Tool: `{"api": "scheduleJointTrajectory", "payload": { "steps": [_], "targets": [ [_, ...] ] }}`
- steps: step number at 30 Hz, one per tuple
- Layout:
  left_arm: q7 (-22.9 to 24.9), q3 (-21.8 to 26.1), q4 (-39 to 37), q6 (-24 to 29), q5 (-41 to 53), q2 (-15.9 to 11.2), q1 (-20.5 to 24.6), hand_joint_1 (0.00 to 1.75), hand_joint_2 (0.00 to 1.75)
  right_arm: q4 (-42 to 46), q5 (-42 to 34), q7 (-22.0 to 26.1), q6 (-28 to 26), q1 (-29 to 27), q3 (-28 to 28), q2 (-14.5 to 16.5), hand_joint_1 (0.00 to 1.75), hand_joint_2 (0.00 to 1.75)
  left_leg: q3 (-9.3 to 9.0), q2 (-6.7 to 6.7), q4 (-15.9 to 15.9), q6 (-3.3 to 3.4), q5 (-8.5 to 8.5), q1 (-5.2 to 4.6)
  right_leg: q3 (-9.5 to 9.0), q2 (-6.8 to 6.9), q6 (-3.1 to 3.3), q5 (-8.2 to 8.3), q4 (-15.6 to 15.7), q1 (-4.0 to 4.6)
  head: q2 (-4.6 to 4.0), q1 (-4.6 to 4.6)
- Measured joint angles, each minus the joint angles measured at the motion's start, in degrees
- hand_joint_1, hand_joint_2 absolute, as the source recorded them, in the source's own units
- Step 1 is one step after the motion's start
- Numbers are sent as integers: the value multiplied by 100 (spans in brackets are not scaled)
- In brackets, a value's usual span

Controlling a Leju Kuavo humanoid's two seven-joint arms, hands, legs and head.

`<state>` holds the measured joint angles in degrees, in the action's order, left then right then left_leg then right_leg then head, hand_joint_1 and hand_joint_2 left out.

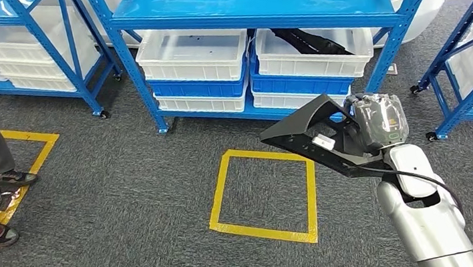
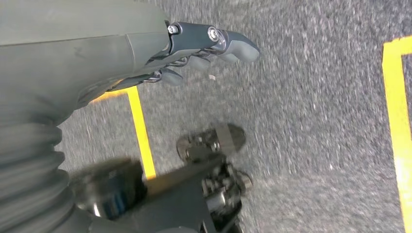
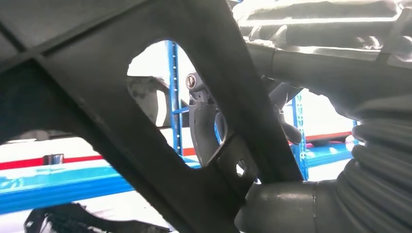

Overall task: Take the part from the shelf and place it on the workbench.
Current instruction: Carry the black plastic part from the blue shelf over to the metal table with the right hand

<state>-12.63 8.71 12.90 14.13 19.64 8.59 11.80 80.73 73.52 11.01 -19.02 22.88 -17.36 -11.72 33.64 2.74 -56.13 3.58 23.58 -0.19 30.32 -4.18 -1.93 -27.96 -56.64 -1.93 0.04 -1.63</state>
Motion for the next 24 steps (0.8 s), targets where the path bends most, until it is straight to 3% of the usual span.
{"api": "scheduleJointTrajectory", "payload": {
  "steps": [2, 4, 6, 7, 8, 10, 11, 13, 15, 17, 19, 21, 22, 23, 24],
  "targets": [
    [0, 2, 1, 14, 7, -2, 20, 0, 175, 8, 1, 3, -4, 20, 8, -1, 157, 175, -72, -123, 151, 39, -41, 29, 156, 155, 16, -128, -241, 26, 0, 14],
    [0, 3, 1, 16, 14, 0, 33, 0, 175, 11, 2, 3, -8, 48, 17, -2, 157, 175, -73, -248, 166, 45, -48, 30, 535, 294, 19, -369, -910, 21, 0, 33],
    [0, 3, 0, 11, 16, 5, 32, 0, 175, 11, 4, 3, -9, 33, 25, -2, 157, 175, -64, -380, 161, 37, -42, 38, 880, 340, -43, -500, -1513, -3, 0, 51],
    [0, 3, 0, 10, 16, 8, 29, 0, 175, 11, 6, 3, -9, 20, 29, -3, 157, 175, -61, -442, 156, 26, -37, 45, 916, 363, -106, -440, -1532, -20, 0, 56],
    [0, 3, 0, 10, 16, 12, 28, 0, 175, 11, 8, 3, -9, 14, 34, -3, 157, 175, -61, -502, 144, 5, -29, 57, 830, 404, -184, -297, -1315, -43, 0, 62],
    [2, 3, 0, 12, 17, 11, 30, 0, 175, 11, 13, 3, -9, 20, 41, -2, 157, 175, -52, -608, 79, -73, 11, 67, 467, 613, -315, 47, -549, -74, 0, 72],
    [3, 3, 0, 14, 19, 9, 31, 0, 175, 11, 18, 2, -9, 25, 45, -1, 157, 175, -36, -657, 24, -121, 37, 59, 330, 689, -316, 159, -261, -74, 0, 74],
    [5, 4, 0, 15, 28, 1, 31, 0, 175, 10, 41, -6, -7, 32, 47, 3, 157, 175, -1, -735, -58, -197, 65, 29, 273, 717, -219, 219, -106, -48, 0, 67],
    [6, 5, 0, 13, 35, 1, 31, 0, 175, 10, 66, -13, -4, 31, 49, 2, 157, 175, 22, -791, -97, -248, 76, 53, 325, 587, -113, 249, -138, -49, 0, 50],
    [7, 5, 0, 10, 35, 1, 31, 0, 175, 11, 77, -18, -3, 40, 51, 3, 157, 175, 105, -619, -308, -304, 276, 102, 359, 478, -23, 290, -142, -61, 0, 48],
    [9, 5, -1, 8, 36, 2, 22, 0, 175, 11, 85, -21, 0, 49, 50, 5, 157, 175, 366, -360, -957, -333, 708, 123, 402, 380, 56, 335, -140, -44, 0, 44],
    [28, 5, -2, 9, 36, 2, 8, 0, 175, 9, 99, -30, 14, 49, 48, 5, 157, 175, 663, -288, -1678, -313, 1028, 122, 462, 255, 117, 378, -142, 3, 0, 40],
    [41, 5, -2, 10, 37, 2, 4, 0, 175, 7, 106, -38, 24, 49, 48, 6, 157, 175, 701, -280, -1800, -283, 1037, 119, 488, 180, 141, 400, -143, 30, 0, 39],
    [53, 5, -2, 15, 42, 1, 3, 0, 175, 6, 110, -46, 34, 49, 48, 7, 157, 175, 622, -262, -1685, -238, 938, 112, 507, 103, 152, 422, -143, 55, 0, 38],
    [60, 5, -2, 20, 48, -2, 3, 0, 175, 6, 112, -54, 43, 50, 49, 8, 157, 175, 435, -206, -1364, -175, 763, 100, 517, 27, 157, 441, -143, 77, 0, 39]
  ]
}}
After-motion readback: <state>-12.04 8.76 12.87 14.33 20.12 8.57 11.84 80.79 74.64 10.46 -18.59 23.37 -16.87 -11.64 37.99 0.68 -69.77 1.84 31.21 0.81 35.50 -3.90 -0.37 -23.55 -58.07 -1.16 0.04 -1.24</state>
